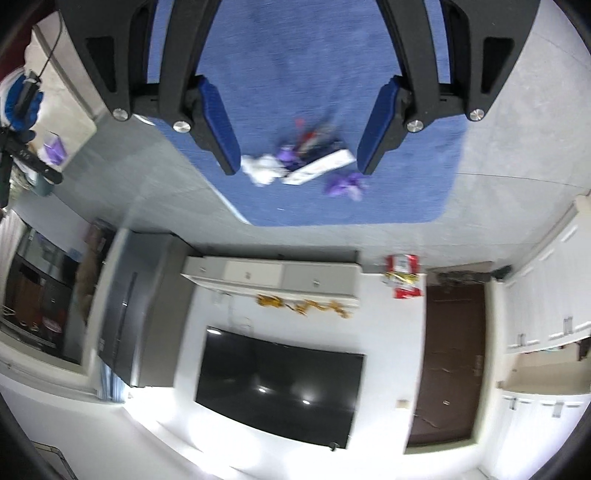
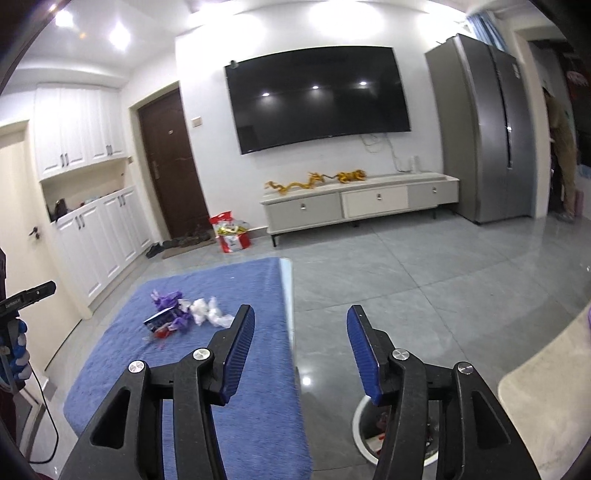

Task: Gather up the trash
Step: 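Move both open tools back toward the remaining wrappers on the rug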

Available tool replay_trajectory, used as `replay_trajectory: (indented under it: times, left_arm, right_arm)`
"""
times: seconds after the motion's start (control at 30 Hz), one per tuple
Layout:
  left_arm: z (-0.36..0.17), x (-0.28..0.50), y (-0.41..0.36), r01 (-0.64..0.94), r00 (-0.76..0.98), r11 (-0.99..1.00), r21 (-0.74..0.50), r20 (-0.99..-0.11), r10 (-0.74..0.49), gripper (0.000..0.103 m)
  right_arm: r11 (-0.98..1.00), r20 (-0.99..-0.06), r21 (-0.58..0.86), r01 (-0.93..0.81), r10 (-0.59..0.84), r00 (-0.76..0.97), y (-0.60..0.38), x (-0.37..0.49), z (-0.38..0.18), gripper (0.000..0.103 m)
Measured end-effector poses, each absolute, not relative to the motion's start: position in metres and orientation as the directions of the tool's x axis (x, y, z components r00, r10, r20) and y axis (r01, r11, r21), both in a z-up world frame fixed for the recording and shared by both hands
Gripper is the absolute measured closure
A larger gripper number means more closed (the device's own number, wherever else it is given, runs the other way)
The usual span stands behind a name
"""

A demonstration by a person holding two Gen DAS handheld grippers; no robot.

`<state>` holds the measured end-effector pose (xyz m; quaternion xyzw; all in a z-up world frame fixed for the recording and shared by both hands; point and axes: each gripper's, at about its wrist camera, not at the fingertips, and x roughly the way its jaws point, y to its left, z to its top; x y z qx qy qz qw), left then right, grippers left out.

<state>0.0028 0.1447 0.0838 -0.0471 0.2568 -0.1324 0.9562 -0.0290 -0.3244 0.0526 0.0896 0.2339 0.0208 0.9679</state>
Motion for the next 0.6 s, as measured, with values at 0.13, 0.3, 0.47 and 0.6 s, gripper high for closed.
replay_trajectory:
  times: [0.13, 0.3, 0.47, 0.6]
  left_arm:
    - [0.075, -0.003, 0.169, 0.191, 0.836, 0.97, -0.152, -0.493, -0.242, 0.039]
    - [0.062, -0.002, 0.171, 0.17, 0.826, 0.976, -0.138, -0.521, -0.218, 0.039]
    - [0.051, 0.005, 0.159, 0.174, 0.804, 0.973, -0.154, -0.549, -0.231, 0.039]
    - [0.048, 0.007, 0.15, 0.186, 0.804, 0.975, -0.12, -0.552, -0.222, 0.037]
  right_arm:
    - [0.985, -0.463, 0.171, -0.03, 0.108, 0.88, -0.313, -0.023, 0.049, 0.051]
    - [0.986, -0.49, 0.16, -0.041, 0.116, 0.864, -0.31, -0.018, 0.042, 0.051]
    - [0.986, -0.505, 0.16, -0.037, 0.114, 0.855, -0.307, -0.018, 0.036, 0.051]
    - [0.988, -0.515, 0.151, -0.042, 0.115, 0.849, -0.304, -0.017, 0.034, 0.051]
